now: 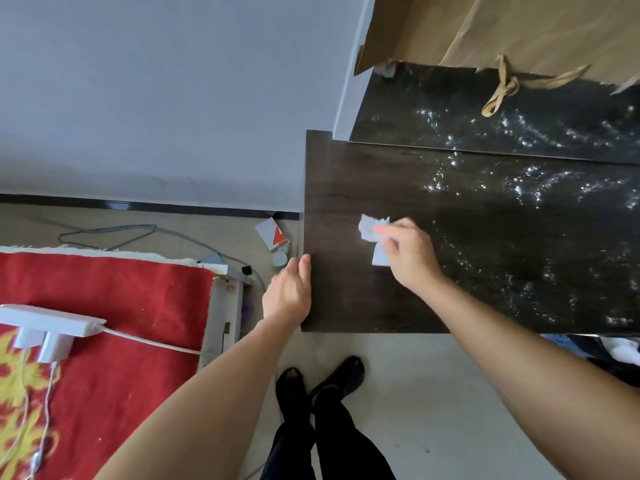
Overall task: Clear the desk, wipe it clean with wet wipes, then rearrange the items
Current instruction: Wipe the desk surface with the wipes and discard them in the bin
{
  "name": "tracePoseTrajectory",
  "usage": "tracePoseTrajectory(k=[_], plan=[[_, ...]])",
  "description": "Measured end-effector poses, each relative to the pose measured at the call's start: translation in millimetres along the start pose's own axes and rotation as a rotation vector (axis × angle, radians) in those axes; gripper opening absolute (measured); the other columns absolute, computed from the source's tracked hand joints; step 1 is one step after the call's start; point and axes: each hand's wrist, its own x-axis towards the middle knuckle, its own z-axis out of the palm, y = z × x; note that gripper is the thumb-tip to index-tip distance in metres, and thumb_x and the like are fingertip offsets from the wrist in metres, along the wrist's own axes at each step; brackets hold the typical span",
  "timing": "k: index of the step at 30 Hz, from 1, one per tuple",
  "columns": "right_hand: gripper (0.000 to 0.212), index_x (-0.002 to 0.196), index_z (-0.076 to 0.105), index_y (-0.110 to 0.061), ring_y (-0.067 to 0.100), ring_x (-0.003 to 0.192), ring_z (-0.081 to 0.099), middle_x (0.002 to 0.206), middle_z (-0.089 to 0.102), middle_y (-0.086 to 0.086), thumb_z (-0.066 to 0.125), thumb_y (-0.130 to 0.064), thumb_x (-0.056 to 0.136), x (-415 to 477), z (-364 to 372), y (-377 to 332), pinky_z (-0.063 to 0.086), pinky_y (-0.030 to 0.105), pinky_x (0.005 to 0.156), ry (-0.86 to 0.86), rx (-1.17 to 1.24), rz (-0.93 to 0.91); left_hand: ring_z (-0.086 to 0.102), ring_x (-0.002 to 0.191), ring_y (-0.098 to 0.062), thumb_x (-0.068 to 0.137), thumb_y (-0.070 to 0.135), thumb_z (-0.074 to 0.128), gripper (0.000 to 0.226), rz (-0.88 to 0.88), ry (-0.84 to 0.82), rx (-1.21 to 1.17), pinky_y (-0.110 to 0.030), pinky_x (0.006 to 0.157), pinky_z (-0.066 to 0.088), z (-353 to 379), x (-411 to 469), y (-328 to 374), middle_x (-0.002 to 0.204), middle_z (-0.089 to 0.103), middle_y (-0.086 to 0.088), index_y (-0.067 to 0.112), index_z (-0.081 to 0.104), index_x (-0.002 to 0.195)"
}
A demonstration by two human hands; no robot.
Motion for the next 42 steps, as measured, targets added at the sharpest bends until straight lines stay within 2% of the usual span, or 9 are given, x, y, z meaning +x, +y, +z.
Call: tracePoseTrajectory(k=[3, 7, 11, 16, 25, 30, 35, 37, 42], plan=[[0.033, 0.107, 0.070, -0.004, 0.031, 0.091, 0.054, 0.098, 0.059, 0.016, 0.051, 0.011, 0.084, -23, 32, -17, 0.042, 0.028, 0.080, 0.067, 0.014, -0.104, 0.051, 0.078, -0.021, 0.094, 0.061, 0.012, 0.050, 0.008, 0.008, 0.007, -0.036, 0.069, 0.038, 0, 0, 0, 0.085, 0.059, 0.003, 0.029, 0.050, 0.089], [0.035, 0.106, 0.068, -0.016, 0.019, 0.085, 0.047, 0.092, 0.053, 0.000, 0.055, 0.006, 0.082, -121, 37, 2, 0.042, 0.027, 0.072, -0.260, -0.078, -0.336, 0.057, 0.095, -0.031, 0.095, 0.058, 0.011, 0.055, 0.000, -0.017, 0.048, -0.038, 0.073, 0.039, -4, -2, 2, 0.101, 0.064, -0.006, 0.026, 0.054, 0.105], [0.024, 0.092, 0.068, -0.011, 0.014, 0.092, 0.049, 0.093, 0.049, -0.005, 0.046, -0.005, 0.088, -171, 3, 39, 0.041, 0.023, 0.077, -0.528, -0.108, -0.123, 0.051, 0.109, -0.033, 0.099, 0.048, 0.017, 0.047, 0.022, 0.010, 0.095, -0.043, 0.082, 0.040, -10, -9, 15, 0.120, 0.056, -0.012, 0.021, 0.047, 0.123], [0.023, 0.098, 0.068, -0.017, 0.009, 0.084, 0.058, 0.094, 0.058, -0.004, 0.053, -0.002, 0.088, -135, -58, 46, 0.043, 0.022, 0.075, -0.132, 0.030, -0.015, 0.027, 0.136, -0.035, 0.090, 0.016, 0.042, 0.053, 0.282, 0.201, 0.388, -0.045, 0.109, 0.027, -2, -20, 52, 0.149, 0.030, -0.016, 0.017, 0.031, 0.141], [0.026, 0.102, 0.066, -0.006, 0.032, 0.101, 0.058, 0.108, 0.065, 0.015, 0.049, -0.003, 0.083, 84, -121, 89, 0.044, 0.034, 0.084, 0.463, 0.057, 0.296, -0.005, 0.147, -0.032, 0.096, 0.031, 0.023, 0.056, 0.289, 0.237, 0.558, -0.045, 0.118, -0.007, 55, -21, 69, 0.159, 0.002, -0.014, 0.017, 0.016, 0.150], [0.028, 0.106, 0.067, -0.001, 0.034, 0.095, 0.057, 0.113, 0.063, 0.021, 0.053, -0.008, 0.083, 155, -101, 109, 0.039, 0.028, 0.075, 0.435, 0.100, 0.463, 0.007, 0.146, -0.034, 0.094, 0.034, 0.020, 0.056, 0.296, 0.305, 0.613, -0.048, 0.117, 0.004, 62, -18, 68, 0.157, 0.015, -0.017, 0.015, 0.023, 0.147], [0.022, 0.100, 0.059, 0.003, 0.033, 0.102, 0.054, 0.113, 0.054, 0.022, 0.053, -0.008, 0.083, 166, -63, 99, 0.044, 0.029, 0.086, 0.587, 0.299, 0.519, 0.008, 0.146, -0.033, 0.094, 0.033, 0.023, 0.055, 0.277, 0.346, 0.624, -0.048, 0.117, 0.007, 65, -15, 67, 0.156, 0.018, -0.016, 0.017, 0.026, 0.146], [0.022, 0.101, 0.061, 0.002, 0.036, 0.103, 0.051, 0.113, 0.053, 0.022, 0.051, -0.004, 0.082, 158, -58, 103, 0.042, 0.035, 0.088, 0.553, 0.175, 0.393, 0.008, 0.146, -0.033, 0.093, 0.031, 0.025, 0.054, 0.277, 0.353, 0.616, -0.048, 0.118, 0.007, 65, -15, 68, 0.156, 0.019, -0.016, 0.017, 0.027, 0.146], [0.034, 0.103, 0.072, -0.008, 0.034, 0.102, 0.051, 0.110, 0.059, 0.015, 0.051, 0.009, 0.081, 140, -52, 91, 0.036, 0.021, 0.087, 0.277, 0.014, -0.115, 0.010, 0.146, -0.032, 0.092, 0.030, 0.027, 0.054, 0.262, 0.364, 0.603, -0.048, 0.118, 0.009, 64, -18, 73, 0.156, 0.021, -0.016, 0.017, 0.030, 0.145]])
